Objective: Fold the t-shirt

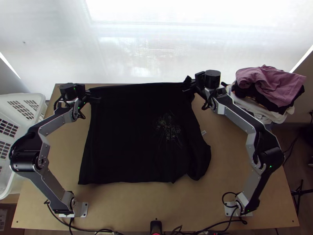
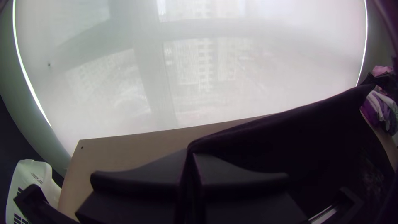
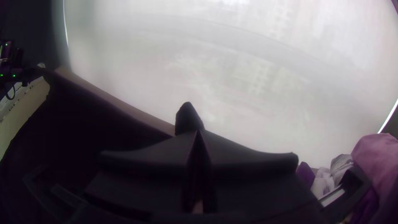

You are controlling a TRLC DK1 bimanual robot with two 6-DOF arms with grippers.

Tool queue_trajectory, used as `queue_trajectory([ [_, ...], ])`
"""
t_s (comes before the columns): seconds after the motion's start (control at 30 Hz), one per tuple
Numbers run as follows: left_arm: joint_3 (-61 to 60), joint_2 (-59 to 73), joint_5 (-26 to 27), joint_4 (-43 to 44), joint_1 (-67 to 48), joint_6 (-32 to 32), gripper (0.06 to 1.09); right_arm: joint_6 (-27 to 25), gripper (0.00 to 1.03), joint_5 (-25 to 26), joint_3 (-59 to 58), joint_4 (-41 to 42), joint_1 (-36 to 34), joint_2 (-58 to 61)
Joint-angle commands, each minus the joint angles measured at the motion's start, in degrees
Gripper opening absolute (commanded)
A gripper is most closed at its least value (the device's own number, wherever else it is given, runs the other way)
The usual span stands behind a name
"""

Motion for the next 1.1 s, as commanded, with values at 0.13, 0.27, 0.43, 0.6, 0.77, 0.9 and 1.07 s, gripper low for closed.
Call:
queue_trajectory([
  [0.13, -11.49, -8.85, 1.26, 0.66, 0.0, -0.8, 0.09, 1.18, 0.03, -0.05, -13.35, 0.33, 1.82, -9.13],
  [0.27, -16.67, -12.19, 1.61, 1.01, -0.35, -0.71, 0.09, 1.88, 0.03, -0.05, -17.66, 0.33, 1.82, -11.77],
  [0.43, -21.07, -15.88, 2.05, 1.1, -0.43, -0.8, 0.09, 3.2, 0.03, -0.05, -22.14, 0.77, 1.91, -14.76],
  [0.6, -24.76, -18.87, 2.49, 1.01, -0.79, -1.06, 0.09, 3.55, 0.03, -0.05, -26.54, 0.95, 3.4, -17.31],
  [0.77, -28.27, -20.63, 2.49, 1.01, -1.93, -1.33, 0.09, 4.08, 0.03, -0.14, -31.02, 1.12, 5.16, -19.06],
  [0.9, -31.17, -21.77, 2.49, 0.92, -3.42, -1.24, 0.09, 4.96, 0.03, -0.05, -33.74, 1.91, 6.04, -19.94],
  [1.07, -34.34, -22.56, 2.49, 0.92, -5.44, -1.06, 0.09, 5.14, 0.03, -0.05, -35.41, 1.91, 6.04, -19.86],
])
